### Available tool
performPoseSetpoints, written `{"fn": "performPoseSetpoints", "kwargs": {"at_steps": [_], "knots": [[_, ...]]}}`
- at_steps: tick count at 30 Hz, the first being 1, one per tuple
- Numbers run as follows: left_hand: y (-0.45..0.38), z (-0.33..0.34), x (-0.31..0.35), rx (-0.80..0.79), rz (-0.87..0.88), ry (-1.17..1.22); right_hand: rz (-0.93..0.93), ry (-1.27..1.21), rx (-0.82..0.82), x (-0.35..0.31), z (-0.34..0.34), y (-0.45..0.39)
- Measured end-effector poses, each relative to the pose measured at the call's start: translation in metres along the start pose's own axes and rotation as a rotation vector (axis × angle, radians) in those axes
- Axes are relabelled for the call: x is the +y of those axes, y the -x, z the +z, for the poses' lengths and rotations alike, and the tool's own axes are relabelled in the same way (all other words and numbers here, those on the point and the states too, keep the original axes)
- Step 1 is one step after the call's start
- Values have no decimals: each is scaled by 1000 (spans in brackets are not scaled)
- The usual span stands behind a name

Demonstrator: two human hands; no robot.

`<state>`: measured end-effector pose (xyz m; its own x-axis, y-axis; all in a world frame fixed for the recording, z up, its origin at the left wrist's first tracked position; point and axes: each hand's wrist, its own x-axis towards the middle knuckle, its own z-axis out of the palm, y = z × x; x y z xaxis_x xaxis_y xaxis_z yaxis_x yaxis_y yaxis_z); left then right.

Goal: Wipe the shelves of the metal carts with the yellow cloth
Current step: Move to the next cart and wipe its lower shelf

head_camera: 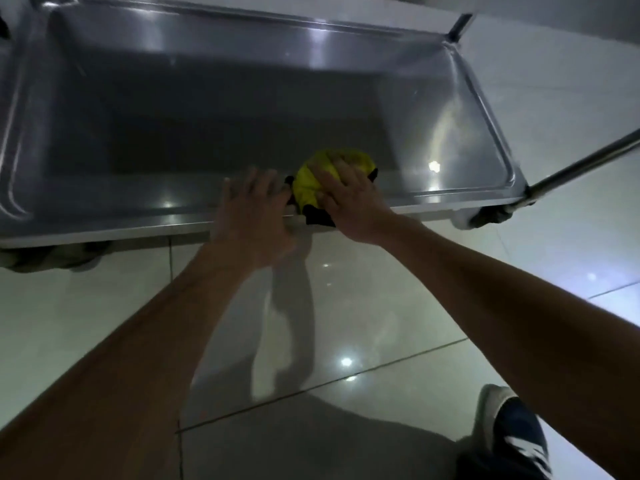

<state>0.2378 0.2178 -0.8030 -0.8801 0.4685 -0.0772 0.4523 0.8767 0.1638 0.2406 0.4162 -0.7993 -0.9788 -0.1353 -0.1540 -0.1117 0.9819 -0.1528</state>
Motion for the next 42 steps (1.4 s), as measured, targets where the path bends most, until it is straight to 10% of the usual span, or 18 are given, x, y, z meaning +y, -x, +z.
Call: {"fn": "performPoseSetpoints", "kwargs": {"at_steps": [11,26,35,42], "knots": [[-25,-13,54,214,-137,66,-204,-71,84,69,-6,-3],[-127,11,273,204,-33,107,172,-71,231,326,-39,42],[-116,22,254,343,39,217,226,-100,256,326,-40,46],[-90,18,165,336,-279,-9,176,-100,205,269,-35,22]]}}
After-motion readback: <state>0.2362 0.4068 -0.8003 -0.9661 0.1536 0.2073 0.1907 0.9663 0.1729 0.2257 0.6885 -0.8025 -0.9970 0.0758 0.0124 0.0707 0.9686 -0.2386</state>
